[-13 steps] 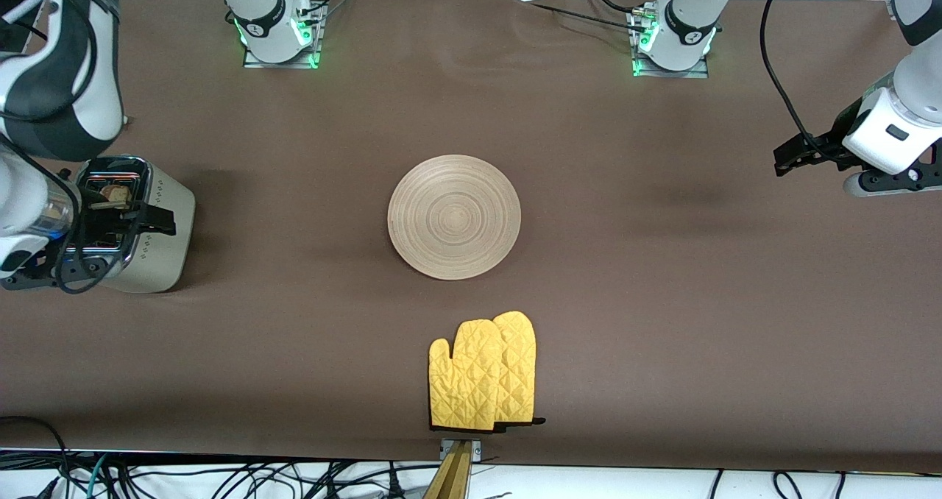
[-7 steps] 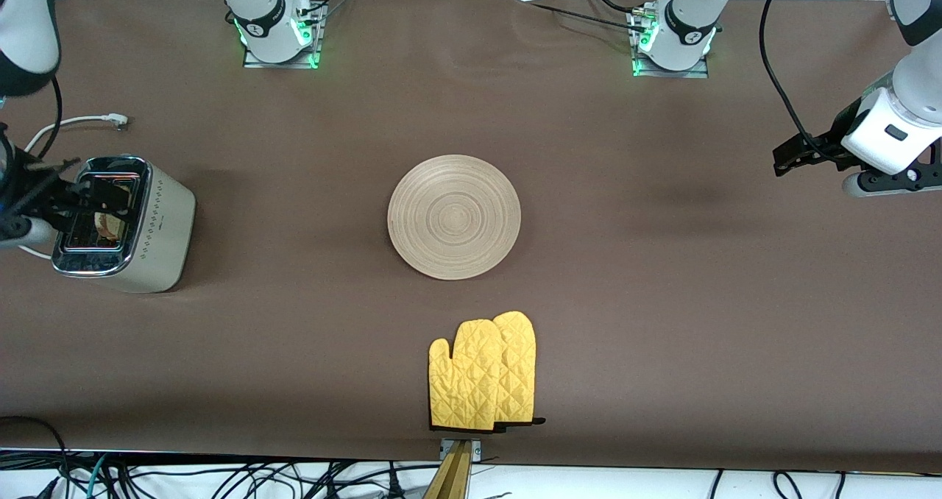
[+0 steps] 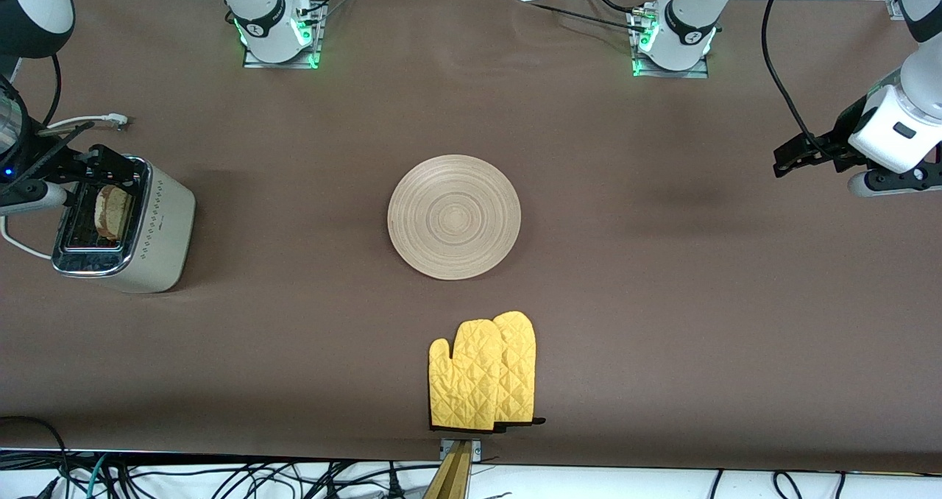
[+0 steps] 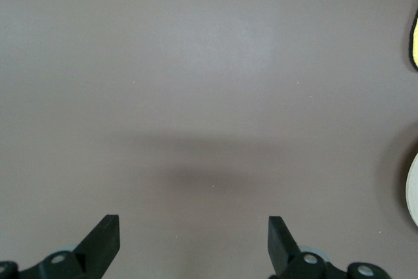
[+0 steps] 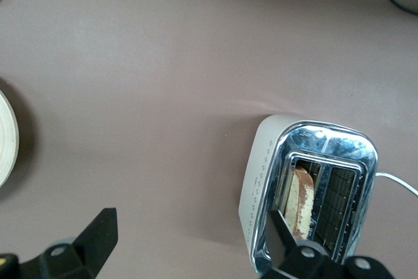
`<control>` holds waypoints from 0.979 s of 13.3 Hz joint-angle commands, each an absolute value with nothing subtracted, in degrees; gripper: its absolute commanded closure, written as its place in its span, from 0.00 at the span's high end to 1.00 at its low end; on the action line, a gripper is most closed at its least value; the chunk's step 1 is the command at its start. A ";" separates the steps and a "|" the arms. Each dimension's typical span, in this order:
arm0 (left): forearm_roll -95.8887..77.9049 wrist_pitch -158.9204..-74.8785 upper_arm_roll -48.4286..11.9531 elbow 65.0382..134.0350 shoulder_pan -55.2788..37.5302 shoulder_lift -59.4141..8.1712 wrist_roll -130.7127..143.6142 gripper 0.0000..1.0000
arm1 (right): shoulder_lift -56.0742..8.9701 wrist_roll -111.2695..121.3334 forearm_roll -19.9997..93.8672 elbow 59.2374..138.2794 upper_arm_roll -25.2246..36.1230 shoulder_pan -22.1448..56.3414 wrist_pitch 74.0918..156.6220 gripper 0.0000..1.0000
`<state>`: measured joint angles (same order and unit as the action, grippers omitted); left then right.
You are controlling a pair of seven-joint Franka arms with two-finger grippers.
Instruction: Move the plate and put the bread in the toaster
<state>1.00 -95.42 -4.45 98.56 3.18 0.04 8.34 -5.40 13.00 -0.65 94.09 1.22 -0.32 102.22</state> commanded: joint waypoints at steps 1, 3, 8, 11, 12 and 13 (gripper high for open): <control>-0.53 -94.75 -6.06 96.51 3.34 -0.44 8.52 1.00 | -4.83 13.01 -1.58 95.45 0.00 -1.85 103.10 1.00; -1.14 -94.92 -5.98 95.98 3.86 -0.61 8.44 1.00 | -5.62 13.71 -1.50 94.49 0.35 -1.84 102.83 1.00; -1.93 -94.57 -4.83 95.89 4.04 -0.44 8.53 1.00 | -6.24 13.01 -1.58 93.60 0.35 -1.93 102.74 1.00; -1.85 -94.66 -5.36 95.89 3.87 -0.79 8.61 1.00 | -6.68 10.13 -1.32 93.17 0.35 -1.85 102.66 1.00; -1.93 -94.66 -5.45 95.89 3.87 -0.79 8.61 1.00 | -6.94 5.58 -1.49 93.08 0.35 -1.85 102.66 1.00; -1.76 -94.66 -5.54 95.89 3.26 -0.88 8.61 1.00 | -7.03 4.84 -1.58 93.08 0.35 -1.85 102.66 1.00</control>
